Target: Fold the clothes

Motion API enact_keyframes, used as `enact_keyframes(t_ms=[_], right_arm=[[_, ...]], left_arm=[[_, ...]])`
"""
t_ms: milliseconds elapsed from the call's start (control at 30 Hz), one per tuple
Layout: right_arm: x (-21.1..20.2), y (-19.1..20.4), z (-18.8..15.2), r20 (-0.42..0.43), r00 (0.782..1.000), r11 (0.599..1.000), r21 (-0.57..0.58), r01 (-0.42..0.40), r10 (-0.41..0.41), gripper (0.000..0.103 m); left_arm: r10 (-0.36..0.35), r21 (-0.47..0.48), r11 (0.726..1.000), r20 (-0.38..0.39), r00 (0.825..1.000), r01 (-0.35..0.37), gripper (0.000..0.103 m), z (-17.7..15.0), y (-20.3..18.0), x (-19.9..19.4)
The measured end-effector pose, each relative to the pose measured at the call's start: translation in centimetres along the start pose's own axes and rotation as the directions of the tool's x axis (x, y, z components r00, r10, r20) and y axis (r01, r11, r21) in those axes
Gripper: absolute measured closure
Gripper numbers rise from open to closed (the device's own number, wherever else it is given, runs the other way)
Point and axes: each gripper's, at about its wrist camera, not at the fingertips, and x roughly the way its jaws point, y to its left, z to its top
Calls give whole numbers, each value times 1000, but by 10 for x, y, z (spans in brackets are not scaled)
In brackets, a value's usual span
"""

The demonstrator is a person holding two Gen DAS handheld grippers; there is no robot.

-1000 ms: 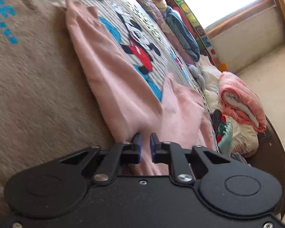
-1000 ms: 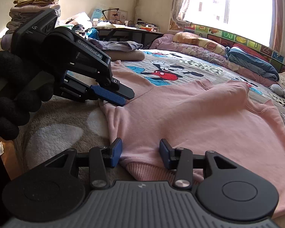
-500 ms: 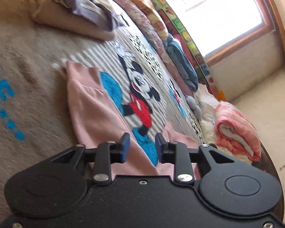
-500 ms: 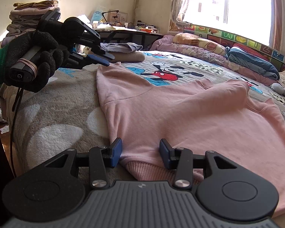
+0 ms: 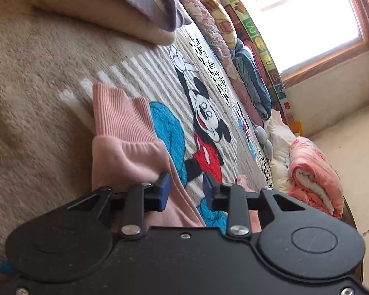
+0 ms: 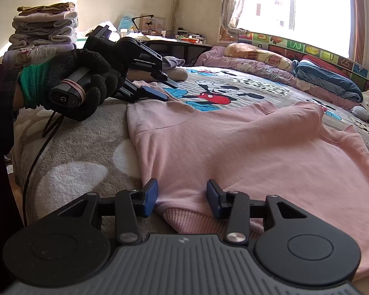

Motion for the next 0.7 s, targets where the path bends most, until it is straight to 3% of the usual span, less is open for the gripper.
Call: enact_keyframes(t_ms=[200, 300, 433, 533, 567, 633, 700], right_arm=[[1, 1, 0, 1, 1000, 1000, -5, 4, -4, 58], [1, 2, 0, 1, 1000, 1000, -9, 8, -8, 58], [1, 2, 0, 2, 1000, 1000, -13, 12, -12, 58], [0, 2, 0, 2, 1000, 1000, -14, 15, -15, 58], [0, 2, 0, 2, 1000, 1000, -14, 16, -16, 58], [0, 2, 0, 0, 1000, 1000, -12, 17, -17, 58], [1, 1, 1, -6, 1000, 1000, -6, 14, -14, 58]], left_arm=[[2, -58, 998, 130, 991, 6, 73, 29, 21, -21], [-74, -72, 994, 152, 986, 85, 72, 30, 22, -35], [-188, -6, 982, 82, 979, 189, 50, 18, -3, -39], [-111, -10, 994, 42, 993, 112, 49, 9, -2, -28], [-43, -30, 999, 58, 997, 45, 49, 9, 6, -24], [-3, -107, 994, 101, 995, 14, 70, 18, 25, -18], [18, -151, 988, 170, 985, 8, 66, 26, 28, -25]])
